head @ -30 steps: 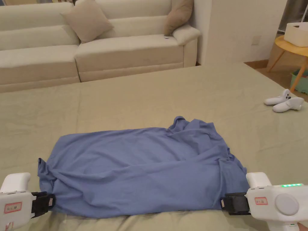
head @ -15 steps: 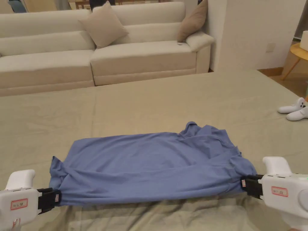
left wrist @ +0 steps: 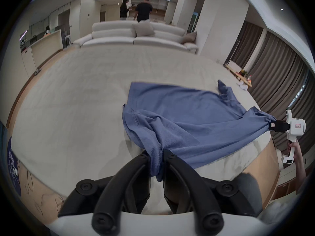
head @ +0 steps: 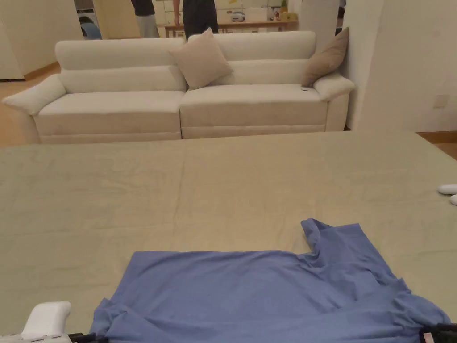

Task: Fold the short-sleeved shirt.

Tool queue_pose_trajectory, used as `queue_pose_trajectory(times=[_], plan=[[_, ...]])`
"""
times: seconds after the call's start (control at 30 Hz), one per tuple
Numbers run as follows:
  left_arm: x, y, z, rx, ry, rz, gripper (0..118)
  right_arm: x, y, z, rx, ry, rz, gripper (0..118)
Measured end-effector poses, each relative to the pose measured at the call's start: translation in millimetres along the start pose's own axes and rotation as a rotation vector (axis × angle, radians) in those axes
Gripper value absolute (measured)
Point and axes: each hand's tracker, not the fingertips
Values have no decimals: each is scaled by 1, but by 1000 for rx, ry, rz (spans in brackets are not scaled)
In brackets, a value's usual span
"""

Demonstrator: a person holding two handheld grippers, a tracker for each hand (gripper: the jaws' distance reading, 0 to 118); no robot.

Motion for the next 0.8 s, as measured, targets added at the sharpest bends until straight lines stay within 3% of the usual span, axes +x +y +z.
queue_pose_trajectory(times=[0.23,0.5,0.53,0.57,0.6,0.63,0.67,0.73,0.8], plan=[[-18,-53,-48,-117,24,88,10,7,-72,-65,-128,-57,8,11],[-9,-63,-65,-164,49,119,11,24,-83,-95,-128,-101,54,12],[-13,-62,-65,-166,44,122,14,27,-84,-94,-118,-96,47,24],[-15,-62,-64,-164,39,123,25,29,-84,-91,-105,-99,36,56],[-16,-62,-60,-155,16,116,46,28,-84,-83,-101,-115,2,86],[-12,-60,-53,-147,34,115,79,30,-81,-76,-103,-115,-19,97],[-8,-57,-40,-133,59,83,106,30,-75,-61,-44,-156,-37,95],[3,-48,-9,3,131,25,107,29,-59,-25,154,-147,-62,95],[14,-31,25,185,111,-25,107,24,-37,14,337,-101,-86,97]])
